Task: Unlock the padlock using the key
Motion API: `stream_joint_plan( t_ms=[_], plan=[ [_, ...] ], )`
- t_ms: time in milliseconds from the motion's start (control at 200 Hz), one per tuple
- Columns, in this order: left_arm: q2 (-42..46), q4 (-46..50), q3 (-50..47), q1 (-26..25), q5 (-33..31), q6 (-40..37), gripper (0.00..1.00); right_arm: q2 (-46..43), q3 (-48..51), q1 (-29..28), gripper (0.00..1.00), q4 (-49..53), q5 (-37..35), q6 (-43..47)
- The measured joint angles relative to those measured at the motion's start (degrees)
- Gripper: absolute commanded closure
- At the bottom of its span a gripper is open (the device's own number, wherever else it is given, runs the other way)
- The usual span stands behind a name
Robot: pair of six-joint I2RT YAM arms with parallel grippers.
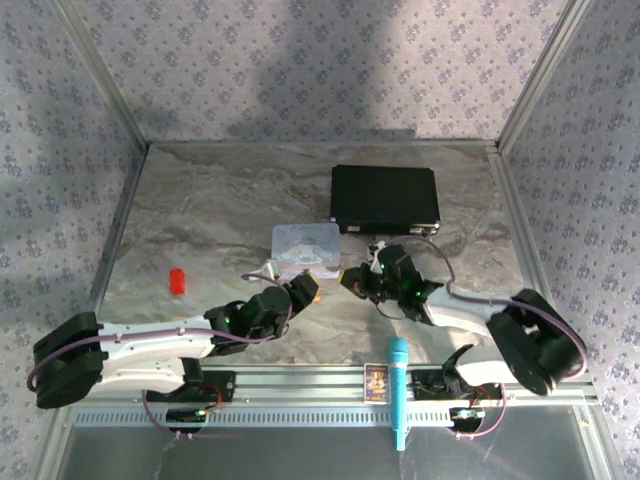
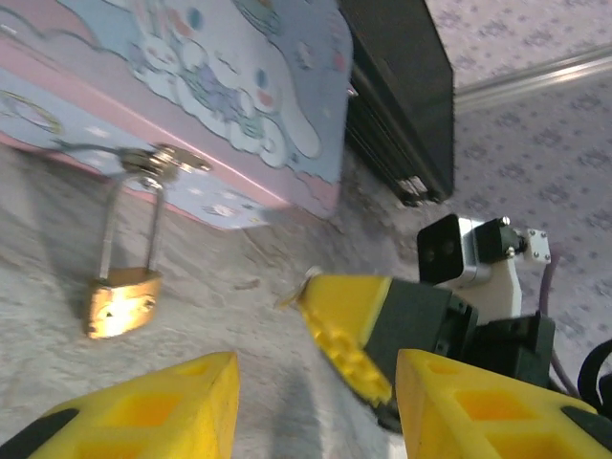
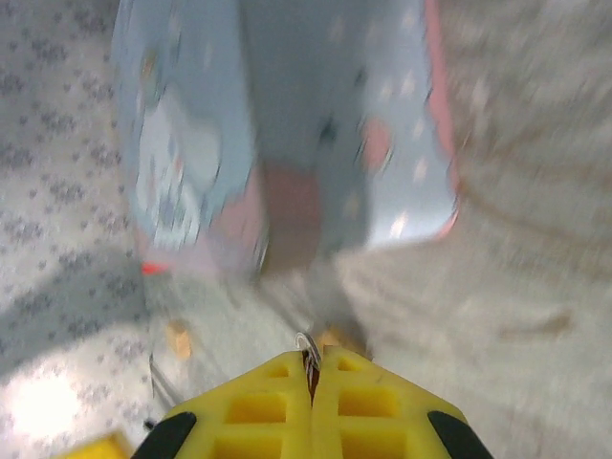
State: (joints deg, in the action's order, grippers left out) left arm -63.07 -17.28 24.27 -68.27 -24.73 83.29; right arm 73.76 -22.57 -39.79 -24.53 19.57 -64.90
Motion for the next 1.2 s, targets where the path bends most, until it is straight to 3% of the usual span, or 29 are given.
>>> stream_joint_plan(
  t_ms=[135,250,590,954,999,1069,1199],
  plan=[
    [-1.1,-5.1,-0.2,-0.1,0.9,-0.5,0.54,-9.4,1.5,-6.7,1.00,2.5,-5.8,-0.6],
    [-1.1,-8.2,-0.5,-0.3,0.7,1.0,0.56,-13.4,1.5,-8.9,1.00,2.4,-8.9,-1.7],
    [-4.9,-14.9,-1.8,-3.5,-3.5,6.4,0.57,-9.9,1.6,-11.1,1.00,-1.5,-11.3,-5.2],
    [-4.9,-11.5,-2.2,-4.3,-8.4,12.5,0.54,-9.2,2.1,-11.3,1.00,-5.6,-11.9,-7.6],
    [-4.9,-11.4,-2.4,-4.3,-8.9,12.9,0.56,-9.2,2.1,-11.4,1.00,-5.7,-11.9,-7.7],
    [-4.9,-11.6,-2.7,-4.3,-9.5,13.0,0.69,-9.2,2.1,-12.1,1.00,-5.8,-12.3,-7.8],
    [-4.9,-11.9,-2.7,-4.3,-10.1,12.2,0.77,-9.2,2.1,-14.9,1.00,-5.8,-13.7,-7.8]
  ],
)
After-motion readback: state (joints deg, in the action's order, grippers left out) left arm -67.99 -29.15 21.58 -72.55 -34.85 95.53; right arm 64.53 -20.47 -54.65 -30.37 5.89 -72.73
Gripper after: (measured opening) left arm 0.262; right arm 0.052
